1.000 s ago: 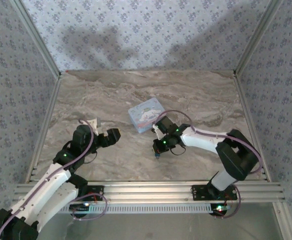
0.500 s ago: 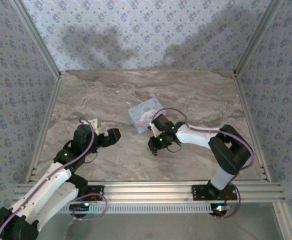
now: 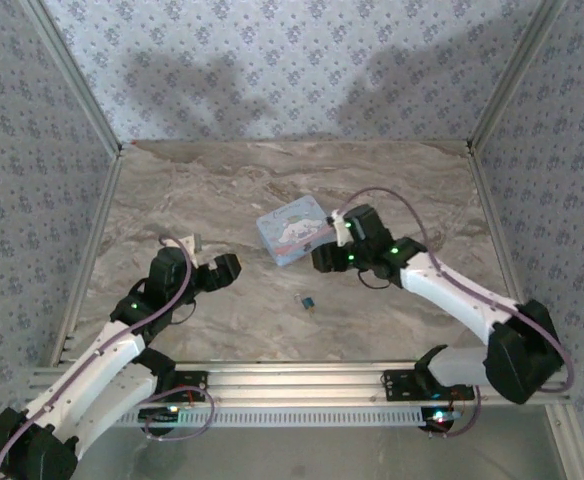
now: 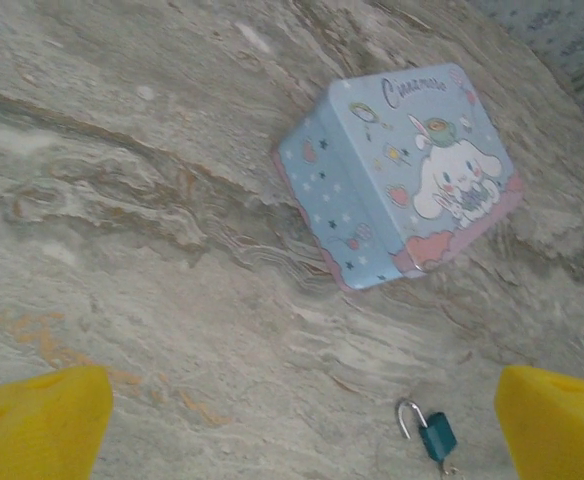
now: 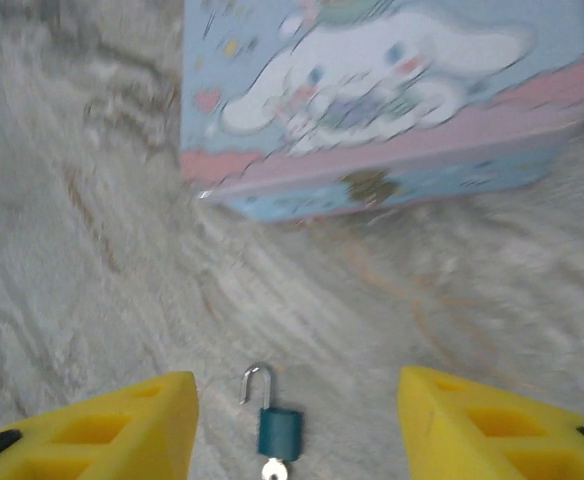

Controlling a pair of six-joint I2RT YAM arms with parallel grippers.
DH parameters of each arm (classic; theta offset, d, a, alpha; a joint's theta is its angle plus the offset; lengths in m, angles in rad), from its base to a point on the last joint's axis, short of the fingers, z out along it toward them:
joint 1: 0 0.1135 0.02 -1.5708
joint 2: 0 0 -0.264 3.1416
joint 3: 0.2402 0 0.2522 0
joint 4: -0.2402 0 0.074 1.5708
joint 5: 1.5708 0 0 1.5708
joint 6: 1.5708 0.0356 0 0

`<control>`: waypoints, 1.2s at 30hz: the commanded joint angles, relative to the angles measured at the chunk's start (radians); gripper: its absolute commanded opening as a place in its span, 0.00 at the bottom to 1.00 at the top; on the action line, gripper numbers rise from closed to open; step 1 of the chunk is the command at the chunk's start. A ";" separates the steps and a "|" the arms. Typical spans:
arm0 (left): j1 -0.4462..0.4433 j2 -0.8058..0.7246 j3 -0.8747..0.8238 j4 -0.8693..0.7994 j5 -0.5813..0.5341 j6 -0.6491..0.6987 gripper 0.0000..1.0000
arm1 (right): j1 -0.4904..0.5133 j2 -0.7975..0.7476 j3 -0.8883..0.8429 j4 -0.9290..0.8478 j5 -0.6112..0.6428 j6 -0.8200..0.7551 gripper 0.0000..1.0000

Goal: Unlock the padlock with the key

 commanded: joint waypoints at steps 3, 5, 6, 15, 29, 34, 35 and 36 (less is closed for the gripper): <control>0.054 0.000 0.076 -0.030 -0.133 0.039 0.98 | -0.181 -0.169 -0.092 -0.018 0.027 -0.052 0.65; 0.076 -0.004 0.088 -0.043 -0.175 0.067 0.98 | -0.250 -0.232 -0.125 0.010 0.053 -0.071 0.71; 0.085 -0.006 0.095 -0.052 -0.201 0.083 0.98 | -0.279 -0.260 -0.140 0.021 0.068 -0.084 0.74; 0.131 -0.047 0.069 -0.014 -0.404 0.288 0.98 | -0.520 -0.369 -0.267 0.141 0.099 -0.126 0.99; 0.242 -0.016 -0.190 0.409 -0.387 0.634 0.98 | -0.624 -0.225 -0.596 0.818 0.243 -0.227 1.00; 0.351 0.119 -0.224 0.532 -0.266 0.662 0.98 | -0.627 -0.064 -0.629 1.069 0.211 -0.255 1.00; 0.366 0.157 -0.230 0.576 -0.244 0.660 0.98 | -0.627 -0.031 -0.631 1.113 0.203 -0.272 1.00; 0.375 0.199 -0.232 0.621 -0.234 0.663 0.98 | -0.628 0.000 -0.623 1.132 0.201 -0.283 1.00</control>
